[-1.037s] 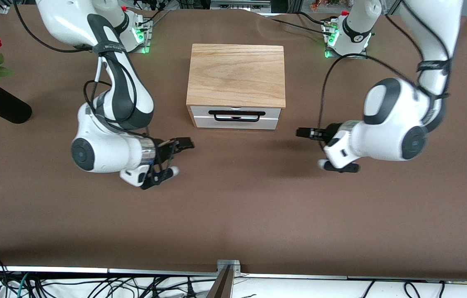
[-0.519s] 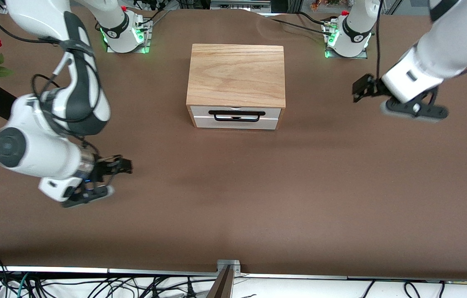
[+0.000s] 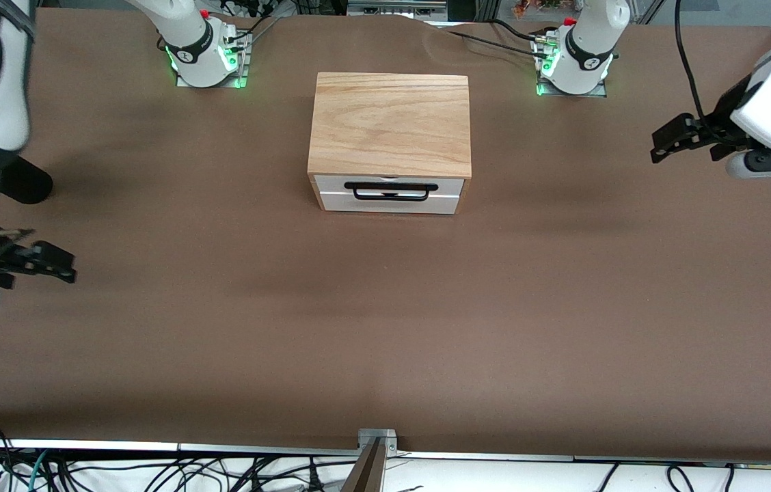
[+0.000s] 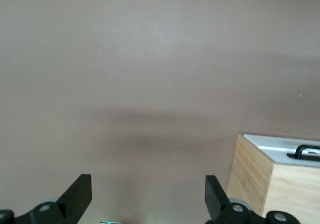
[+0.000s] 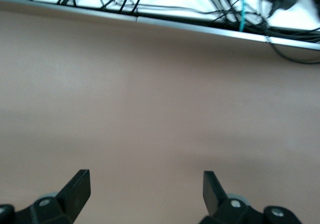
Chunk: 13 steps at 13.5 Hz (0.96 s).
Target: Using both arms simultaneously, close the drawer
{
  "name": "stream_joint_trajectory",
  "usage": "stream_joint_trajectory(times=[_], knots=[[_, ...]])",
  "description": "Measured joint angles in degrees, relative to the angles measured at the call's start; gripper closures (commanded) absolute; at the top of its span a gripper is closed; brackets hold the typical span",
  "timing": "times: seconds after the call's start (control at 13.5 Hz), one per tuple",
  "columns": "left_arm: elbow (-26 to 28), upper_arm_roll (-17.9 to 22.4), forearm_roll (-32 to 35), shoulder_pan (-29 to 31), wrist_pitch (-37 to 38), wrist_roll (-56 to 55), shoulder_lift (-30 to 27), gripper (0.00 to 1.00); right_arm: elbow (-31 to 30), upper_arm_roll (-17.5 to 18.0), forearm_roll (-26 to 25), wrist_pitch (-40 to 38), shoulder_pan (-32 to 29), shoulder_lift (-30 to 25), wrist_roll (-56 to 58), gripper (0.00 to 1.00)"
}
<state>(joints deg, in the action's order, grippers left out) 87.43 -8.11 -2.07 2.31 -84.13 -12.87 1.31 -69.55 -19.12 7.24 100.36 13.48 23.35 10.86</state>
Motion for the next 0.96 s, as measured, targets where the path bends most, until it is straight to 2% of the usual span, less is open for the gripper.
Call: stream_joint_trajectory(times=[0.22,0.44,0.59,0.96], knots=[[0.1,-0.1,0.0,0.0,-1.2,-0.7,0.2,0.0,-5.4,8.2,-6.2,-0.4,-5.6,-7.3,0.0,0.0],[0.1,-0.1,0.0,0.5,-1.9,-0.7,0.4,0.0,-11.9,15.9,-9.5,-0.6,-10.6,-11.9,-0.2,0.0],[0.1,-0.1,0.0,0.6,-1.9,-0.7,0.7,0.0,-13.9,17.6,-9.8,-1.1,-11.9,-13.3,-2.4,0.0],[0.1,-0.1,0.0,0.6,-1.9,-0.7,1.2,0.0,-14.7,17.6,-9.8,-2.9,-12.7,-13.3,-5.7,0.0]])
